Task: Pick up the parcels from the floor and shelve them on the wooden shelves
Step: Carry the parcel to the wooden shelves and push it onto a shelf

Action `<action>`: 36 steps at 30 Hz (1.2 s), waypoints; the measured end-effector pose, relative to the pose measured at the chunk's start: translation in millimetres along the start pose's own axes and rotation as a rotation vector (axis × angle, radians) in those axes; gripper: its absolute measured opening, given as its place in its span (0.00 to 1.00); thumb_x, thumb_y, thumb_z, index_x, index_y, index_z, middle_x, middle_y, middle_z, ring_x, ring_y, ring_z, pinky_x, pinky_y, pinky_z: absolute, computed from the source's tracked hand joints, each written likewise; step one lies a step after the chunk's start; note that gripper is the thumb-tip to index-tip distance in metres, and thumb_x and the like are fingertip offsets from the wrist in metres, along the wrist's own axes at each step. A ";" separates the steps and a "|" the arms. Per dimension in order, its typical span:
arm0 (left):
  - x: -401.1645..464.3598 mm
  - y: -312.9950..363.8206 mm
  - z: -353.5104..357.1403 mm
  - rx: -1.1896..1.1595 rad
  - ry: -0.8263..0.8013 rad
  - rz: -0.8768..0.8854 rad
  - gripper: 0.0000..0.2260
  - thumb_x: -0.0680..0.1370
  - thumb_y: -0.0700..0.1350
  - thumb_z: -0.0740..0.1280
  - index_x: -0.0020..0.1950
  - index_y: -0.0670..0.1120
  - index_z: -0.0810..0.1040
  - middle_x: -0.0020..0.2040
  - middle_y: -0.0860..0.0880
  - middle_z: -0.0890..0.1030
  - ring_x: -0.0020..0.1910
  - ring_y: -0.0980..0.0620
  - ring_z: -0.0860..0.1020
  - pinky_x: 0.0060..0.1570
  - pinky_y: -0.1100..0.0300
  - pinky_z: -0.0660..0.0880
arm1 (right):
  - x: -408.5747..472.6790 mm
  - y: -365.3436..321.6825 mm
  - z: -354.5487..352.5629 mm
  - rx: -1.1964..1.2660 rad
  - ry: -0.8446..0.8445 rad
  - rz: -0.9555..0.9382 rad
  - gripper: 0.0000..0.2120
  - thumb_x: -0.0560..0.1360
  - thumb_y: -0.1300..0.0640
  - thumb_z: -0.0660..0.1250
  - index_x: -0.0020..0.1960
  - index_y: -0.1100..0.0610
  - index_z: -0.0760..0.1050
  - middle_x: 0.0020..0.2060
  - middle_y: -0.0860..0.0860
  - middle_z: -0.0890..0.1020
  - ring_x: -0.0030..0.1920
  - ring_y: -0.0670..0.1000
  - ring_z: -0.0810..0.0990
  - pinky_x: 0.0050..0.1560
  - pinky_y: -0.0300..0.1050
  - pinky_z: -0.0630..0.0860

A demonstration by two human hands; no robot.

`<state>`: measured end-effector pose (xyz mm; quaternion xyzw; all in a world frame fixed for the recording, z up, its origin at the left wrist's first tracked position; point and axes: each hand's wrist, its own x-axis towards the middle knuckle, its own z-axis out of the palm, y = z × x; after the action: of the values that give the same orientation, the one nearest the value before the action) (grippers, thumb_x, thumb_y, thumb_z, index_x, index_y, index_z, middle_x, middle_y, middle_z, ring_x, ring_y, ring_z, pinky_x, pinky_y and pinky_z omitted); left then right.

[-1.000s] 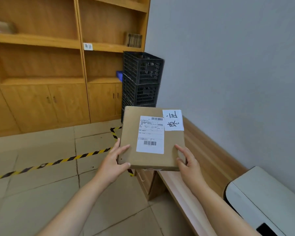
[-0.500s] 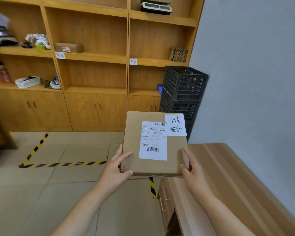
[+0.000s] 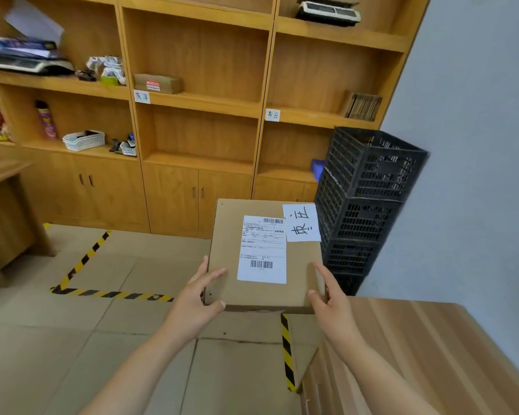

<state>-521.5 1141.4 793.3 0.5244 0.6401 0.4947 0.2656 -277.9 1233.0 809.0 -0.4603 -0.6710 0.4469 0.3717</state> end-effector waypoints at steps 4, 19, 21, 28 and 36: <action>65.6 -12.3 -34.1 -0.008 0.024 -0.011 0.25 0.71 0.35 0.69 0.63 0.56 0.72 0.71 0.63 0.54 0.64 0.63 0.63 0.44 0.77 0.68 | 62.8 -16.6 33.9 -0.022 -0.001 -0.016 0.27 0.78 0.64 0.59 0.71 0.42 0.60 0.72 0.44 0.64 0.72 0.44 0.61 0.74 0.52 0.60; 265.6 -53.8 -41.3 -0.013 -0.031 0.013 0.26 0.70 0.37 0.71 0.62 0.60 0.70 0.70 0.65 0.52 0.67 0.62 0.58 0.59 0.65 0.67 | 248.4 -6.6 70.4 -0.040 0.086 0.004 0.25 0.78 0.65 0.59 0.70 0.43 0.63 0.70 0.42 0.66 0.71 0.45 0.63 0.73 0.53 0.61; 291.0 -57.0 -33.2 0.006 -0.028 0.013 0.26 0.71 0.37 0.71 0.63 0.59 0.70 0.71 0.64 0.52 0.67 0.63 0.57 0.59 0.66 0.66 | 276.5 0.6 67.0 -0.035 0.083 -0.004 0.25 0.78 0.64 0.59 0.69 0.43 0.63 0.70 0.42 0.66 0.71 0.45 0.63 0.73 0.53 0.61; 403.6 -49.9 -0.2 0.032 -0.014 0.041 0.27 0.70 0.35 0.71 0.65 0.56 0.70 0.70 0.63 0.52 0.66 0.62 0.57 0.45 0.80 0.69 | 397.9 18.5 36.7 -0.002 0.043 -0.068 0.26 0.78 0.62 0.59 0.61 0.30 0.63 0.72 0.45 0.65 0.73 0.45 0.60 0.74 0.54 0.59; 528.9 -39.2 49.6 0.032 0.098 0.074 0.27 0.69 0.32 0.70 0.63 0.54 0.73 0.71 0.62 0.54 0.67 0.65 0.58 0.44 0.84 0.64 | 536.6 25.6 -7.5 -0.036 0.028 -0.131 0.26 0.78 0.62 0.58 0.60 0.30 0.63 0.73 0.45 0.63 0.74 0.45 0.58 0.74 0.53 0.59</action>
<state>-658.3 1654.6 833.9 0.5272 0.6403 0.5189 0.2069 -424.7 1749.2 834.3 -0.4282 -0.7025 0.4030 0.4010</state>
